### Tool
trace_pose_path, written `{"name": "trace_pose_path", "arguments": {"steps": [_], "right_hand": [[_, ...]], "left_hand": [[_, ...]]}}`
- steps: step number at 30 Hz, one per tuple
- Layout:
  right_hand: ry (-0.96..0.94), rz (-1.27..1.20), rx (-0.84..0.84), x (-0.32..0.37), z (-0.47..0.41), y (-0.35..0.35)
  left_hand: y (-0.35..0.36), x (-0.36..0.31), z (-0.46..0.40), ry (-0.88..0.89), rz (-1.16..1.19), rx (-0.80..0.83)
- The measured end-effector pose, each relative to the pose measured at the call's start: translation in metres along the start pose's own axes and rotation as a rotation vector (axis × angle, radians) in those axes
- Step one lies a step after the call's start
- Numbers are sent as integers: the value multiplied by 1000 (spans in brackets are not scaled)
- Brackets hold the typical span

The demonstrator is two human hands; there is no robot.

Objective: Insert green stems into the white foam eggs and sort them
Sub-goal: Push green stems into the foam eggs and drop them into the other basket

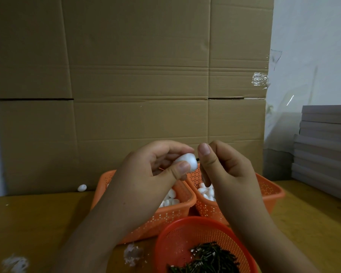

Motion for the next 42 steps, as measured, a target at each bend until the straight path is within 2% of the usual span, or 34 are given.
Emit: {"name": "trace_pose_path", "arguments": {"steps": [11, 17, 20, 26, 30, 34, 37, 39, 42], "right_hand": [[-7, -44, -22, 0, 2, 1], [103, -106, 27, -16, -4, -1], [150, -83, 88, -21, -8, -3], [285, 1, 312, -36, -9, 2], [308, 177, 321, -51, -13, -9], [313, 753, 386, -83, -19, -28], [419, 976, 420, -114, -18, -44], [450, 1060, 313, -123, -22, -61], [348, 1056, 45, -110, -30, -82]], "left_hand": [[4, 12, 0, -45, 142, -36], [4, 14, -2, -61, 31, -18], [1, 16, -1, -76, -14, -35], [-2, 24, 0, -104, -132, -34], [-13, 29, 0, -111, -210, -93], [-33, 29, 1, -111, -293, -179], [-39, 27, 1, -106, -301, -202], [-40, 25, 1, -104, -307, -210], [-42, 23, 2, -103, -303, -219]]}}
Point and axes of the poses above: each hand's wrist, its own z-axis away from the middle knuckle, its own y-axis out of the palm, x = y × z, the point moved 10 cm from there along -z, towards the middle knuckle, and after that the axes turned 3 degrees about y, right-handed, at the moved point
